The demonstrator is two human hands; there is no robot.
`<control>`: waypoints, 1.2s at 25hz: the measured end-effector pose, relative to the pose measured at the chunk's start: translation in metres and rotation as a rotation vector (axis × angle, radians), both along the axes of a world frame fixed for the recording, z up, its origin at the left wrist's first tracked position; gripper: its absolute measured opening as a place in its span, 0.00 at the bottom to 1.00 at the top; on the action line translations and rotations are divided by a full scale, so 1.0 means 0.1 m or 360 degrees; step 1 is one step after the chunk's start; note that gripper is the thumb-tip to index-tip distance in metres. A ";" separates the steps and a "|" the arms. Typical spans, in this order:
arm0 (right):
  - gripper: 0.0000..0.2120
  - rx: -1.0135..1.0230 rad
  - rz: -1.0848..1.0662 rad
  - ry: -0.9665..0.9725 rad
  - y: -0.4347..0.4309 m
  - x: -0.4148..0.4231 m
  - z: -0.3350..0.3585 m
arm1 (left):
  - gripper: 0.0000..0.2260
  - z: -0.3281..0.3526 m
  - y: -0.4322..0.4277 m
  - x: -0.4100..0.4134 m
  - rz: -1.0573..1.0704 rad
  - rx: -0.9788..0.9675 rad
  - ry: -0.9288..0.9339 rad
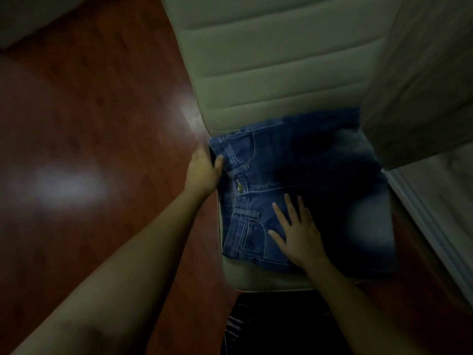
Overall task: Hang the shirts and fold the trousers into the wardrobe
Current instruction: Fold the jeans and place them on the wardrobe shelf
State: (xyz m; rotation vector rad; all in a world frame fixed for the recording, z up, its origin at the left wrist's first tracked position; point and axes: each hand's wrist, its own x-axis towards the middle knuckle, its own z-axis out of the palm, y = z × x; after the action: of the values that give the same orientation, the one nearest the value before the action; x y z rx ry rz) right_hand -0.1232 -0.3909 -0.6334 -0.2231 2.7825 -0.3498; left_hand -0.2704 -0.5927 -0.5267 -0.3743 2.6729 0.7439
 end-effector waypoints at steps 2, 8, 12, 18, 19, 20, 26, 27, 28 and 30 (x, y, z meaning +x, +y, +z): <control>0.32 -0.0011 -0.0012 0.0013 0.01 0.02 -0.17 | 0.28 -0.10 -0.02 -0.15 0.0060 0.0098 0.0011; 0.31 0.0020 -0.0018 0.0063 -0.01 0.02 -0.40 | 0.23 -0.41 -0.05 -0.32 0.0418 0.0569 0.0011; 0.32 -0.0012 -0.0008 0.0017 0.01 0.02 -0.44 | 0.03 -0.33 0.06 -0.21 0.0415 0.1045 0.0242; 0.29 -0.0658 -0.0306 0.0156 0.06 -0.14 -0.10 | 0.03 -0.11 0.07 -0.02 0.0119 0.1122 0.0342; 0.26 -0.0718 -0.0396 0.0348 0.07 -0.29 0.01 | 0.04 -0.09 0.07 -0.01 0.0124 0.1137 0.0327; 0.25 -0.0747 -0.0441 0.0519 0.06 -0.48 0.11 | 0.06 -0.07 0.07 0.01 0.0137 0.1160 0.0325; 0.33 -0.0557 0.0078 0.0514 -0.06 -1.56 0.71 | 0.11 0.00 0.08 0.19 0.0201 0.1290 0.0273; 0.26 -0.0500 0.0118 0.0544 -0.05 -1.63 0.72 | 0.10 0.00 0.07 0.22 0.0185 0.1291 0.0267; 0.19 -0.0454 0.0151 0.0604 -0.05 -1.67 0.71 | 0.09 -0.01 0.05 0.24 0.0154 0.1306 0.0251; 0.12 -0.0479 0.0174 0.0660 -0.02 -1.65 0.65 | 0.12 -0.07 -0.01 0.32 0.0067 0.1351 0.0120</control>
State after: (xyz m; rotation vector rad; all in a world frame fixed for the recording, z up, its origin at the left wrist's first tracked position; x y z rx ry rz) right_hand -0.2885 -0.3931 -0.5681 -0.5755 3.0892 -0.7736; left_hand -0.2385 -0.5936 -0.5333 -0.1696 2.1377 1.8019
